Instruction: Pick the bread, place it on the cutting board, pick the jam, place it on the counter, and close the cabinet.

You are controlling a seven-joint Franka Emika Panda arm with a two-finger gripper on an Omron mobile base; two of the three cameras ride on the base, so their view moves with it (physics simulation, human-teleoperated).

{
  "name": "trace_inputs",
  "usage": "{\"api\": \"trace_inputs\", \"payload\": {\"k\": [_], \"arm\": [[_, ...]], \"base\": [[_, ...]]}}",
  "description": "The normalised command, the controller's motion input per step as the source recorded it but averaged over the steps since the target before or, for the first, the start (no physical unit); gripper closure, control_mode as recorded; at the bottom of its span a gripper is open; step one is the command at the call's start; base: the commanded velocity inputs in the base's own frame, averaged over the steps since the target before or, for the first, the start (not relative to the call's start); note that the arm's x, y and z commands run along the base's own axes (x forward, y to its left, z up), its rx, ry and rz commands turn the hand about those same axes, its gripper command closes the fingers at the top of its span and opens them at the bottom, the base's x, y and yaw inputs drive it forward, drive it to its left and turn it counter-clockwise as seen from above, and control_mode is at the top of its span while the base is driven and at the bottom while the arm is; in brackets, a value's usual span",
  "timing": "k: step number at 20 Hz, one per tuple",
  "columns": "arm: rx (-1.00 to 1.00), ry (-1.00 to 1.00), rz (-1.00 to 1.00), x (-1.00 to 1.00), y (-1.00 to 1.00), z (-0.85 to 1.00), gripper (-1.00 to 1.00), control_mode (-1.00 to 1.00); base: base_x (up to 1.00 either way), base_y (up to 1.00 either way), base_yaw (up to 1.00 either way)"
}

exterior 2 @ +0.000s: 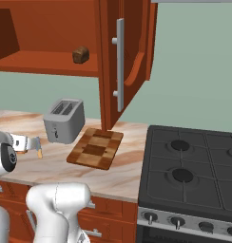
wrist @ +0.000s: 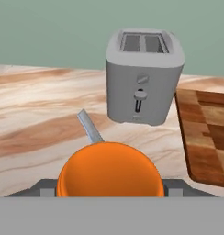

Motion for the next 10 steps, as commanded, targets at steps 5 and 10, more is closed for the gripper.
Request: {"api": "trace_inputs", "payload": {"k": [5,10], "arm": [[0.0,0.01,0.0,0.22,0.35,-0.31,1.0,-1.0],[0.0,0.01,0.0,0.23,0.31,-0.2,1.0,-1.0]], "base": [[0.0,0.0,0.0],[0.0,0.0,0.0]]}}
